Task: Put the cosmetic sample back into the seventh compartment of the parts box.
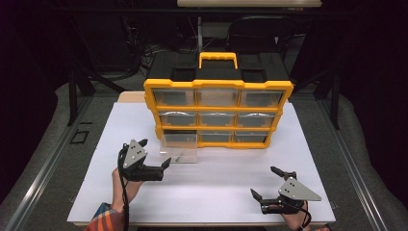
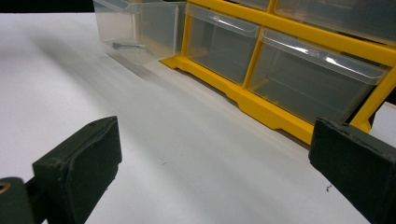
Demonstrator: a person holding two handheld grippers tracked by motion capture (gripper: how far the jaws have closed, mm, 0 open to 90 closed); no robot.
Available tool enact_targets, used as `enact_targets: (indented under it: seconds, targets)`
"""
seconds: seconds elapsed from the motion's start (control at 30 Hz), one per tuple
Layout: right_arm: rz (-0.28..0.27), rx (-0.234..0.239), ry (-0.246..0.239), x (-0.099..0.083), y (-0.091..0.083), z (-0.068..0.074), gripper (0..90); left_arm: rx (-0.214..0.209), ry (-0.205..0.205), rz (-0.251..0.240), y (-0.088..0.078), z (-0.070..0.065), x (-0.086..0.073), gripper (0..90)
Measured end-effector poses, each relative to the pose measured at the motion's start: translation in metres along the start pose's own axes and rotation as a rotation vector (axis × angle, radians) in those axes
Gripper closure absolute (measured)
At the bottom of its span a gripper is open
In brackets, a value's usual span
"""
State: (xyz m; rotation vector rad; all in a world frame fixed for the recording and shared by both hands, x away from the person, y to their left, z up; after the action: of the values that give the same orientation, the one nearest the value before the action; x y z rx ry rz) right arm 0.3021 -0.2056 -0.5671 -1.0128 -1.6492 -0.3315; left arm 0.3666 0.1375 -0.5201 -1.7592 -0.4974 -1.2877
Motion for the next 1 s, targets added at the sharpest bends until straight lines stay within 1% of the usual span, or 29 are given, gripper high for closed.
enact_targets:
  seconds: [0.07,0.17,0.23,0.43,0.6,0.83,0.93,1.0]
  targets:
    - [0.01,0.001,-0.002,-0.001,0.0,0.0,1.7,0.005,0.003,-0.004,-0.004,0.0,-0.003,0.0]
    - [0.005,-0.002,0.004,0.0,-0.001,0.0,1.8,0.003,-0.007,-0.007,-0.009,0.0,-0.009,0.0]
    - [0.009,0.0,-0.002,0.0,0.0,0.0,1.7,0.007,-0.009,-0.012,-0.013,0.001,-0.014,0.0]
    - [0.011,0.0,-0.001,0.0,0.0,0.001,1.7,0.018,-0.031,-0.003,-0.022,0.006,-0.03,0.0]
    - [0.013,0.0,-0.001,0.0,0.0,0.001,1.7,0.032,-0.035,0.006,-0.03,0.009,-0.047,0.0]
    - [0.016,-0.002,-0.007,-0.001,0.001,0.001,1.7,0.044,-0.056,0.006,-0.034,0.015,-0.068,0.0]
    - [0.015,-0.002,-0.006,-0.001,0.001,0.001,1.7,0.049,-0.055,0.007,-0.034,0.017,-0.072,0.0]
    - [0.016,0.0,-0.009,-0.001,0.001,0.001,1.7,0.043,-0.06,0.006,-0.033,0.017,-0.073,0.0]
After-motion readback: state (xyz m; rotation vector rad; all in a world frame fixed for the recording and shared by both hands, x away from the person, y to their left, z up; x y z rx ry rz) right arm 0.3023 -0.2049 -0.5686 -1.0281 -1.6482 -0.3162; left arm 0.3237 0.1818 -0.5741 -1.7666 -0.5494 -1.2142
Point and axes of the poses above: each handheld gripper's, and its own axes: y roughly forward along the jaws, x roughly out of its top, z roughly to its left, the point moved 9 cm from there along y, roughly forward along the jaws, and after that the axes turned 12 degrees about -y, right-handed, at the moved point
